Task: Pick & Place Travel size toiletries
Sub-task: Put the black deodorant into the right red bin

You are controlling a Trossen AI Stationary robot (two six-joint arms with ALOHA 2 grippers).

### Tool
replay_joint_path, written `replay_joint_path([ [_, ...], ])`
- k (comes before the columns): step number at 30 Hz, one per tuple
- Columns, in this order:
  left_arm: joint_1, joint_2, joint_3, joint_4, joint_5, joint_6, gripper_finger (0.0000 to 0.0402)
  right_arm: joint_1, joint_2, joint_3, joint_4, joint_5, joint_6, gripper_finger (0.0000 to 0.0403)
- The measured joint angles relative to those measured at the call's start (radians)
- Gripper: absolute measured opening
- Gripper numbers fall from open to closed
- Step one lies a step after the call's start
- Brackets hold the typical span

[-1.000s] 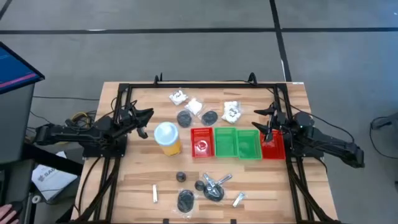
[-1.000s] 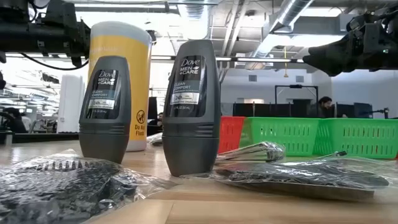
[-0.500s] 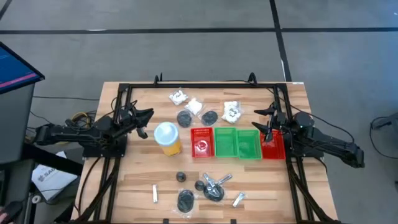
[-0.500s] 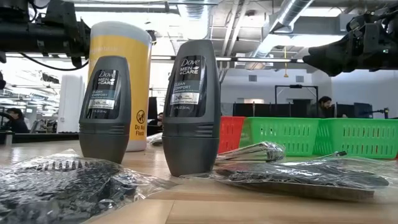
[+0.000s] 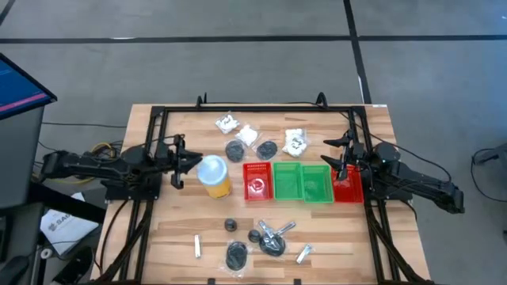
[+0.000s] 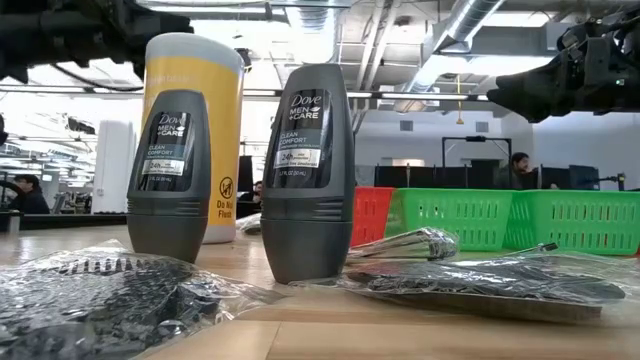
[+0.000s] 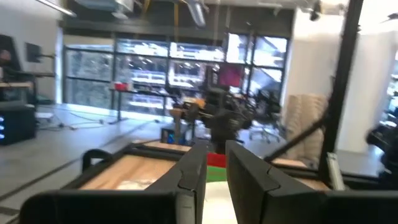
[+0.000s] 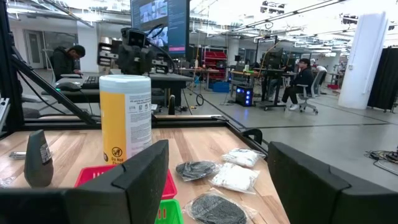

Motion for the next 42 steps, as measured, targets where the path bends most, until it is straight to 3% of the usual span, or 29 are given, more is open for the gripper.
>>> replay_joint_path([
  [8,-0.155,0.241,0.15,0.004,0.0,0.105,0.0067,0.0,0.0,0.0,0.001,0.001,-0.002,0.026],
  [15,-0.293,0.408,0.252,0.005,-0.006,0.108,0.0068,0.0,0.0,0.0,0.001,0.004,-0.001,0.026],
  [24,-0.482,0.601,0.344,0.003,-0.23,0.158,0.0059,0.0,0.0,0.0,0.001,0.004,0.0,0.026],
  [32,-0.589,0.727,0.388,0.007,-0.23,0.054,0.0058,0.0,0.0,0.0,0.0,0.004,0.0,0.026],
  [37,-0.607,0.817,0.388,0.048,-0.229,0.033,0.006,0.0,0.0,0.0,0.0,0.004,0.0,0.026],
  [42,-0.606,0.906,0.388,0.142,-0.167,0.022,0.0058,0.0,0.0,0.0,0.0,0.004,0.0,0.026],
])
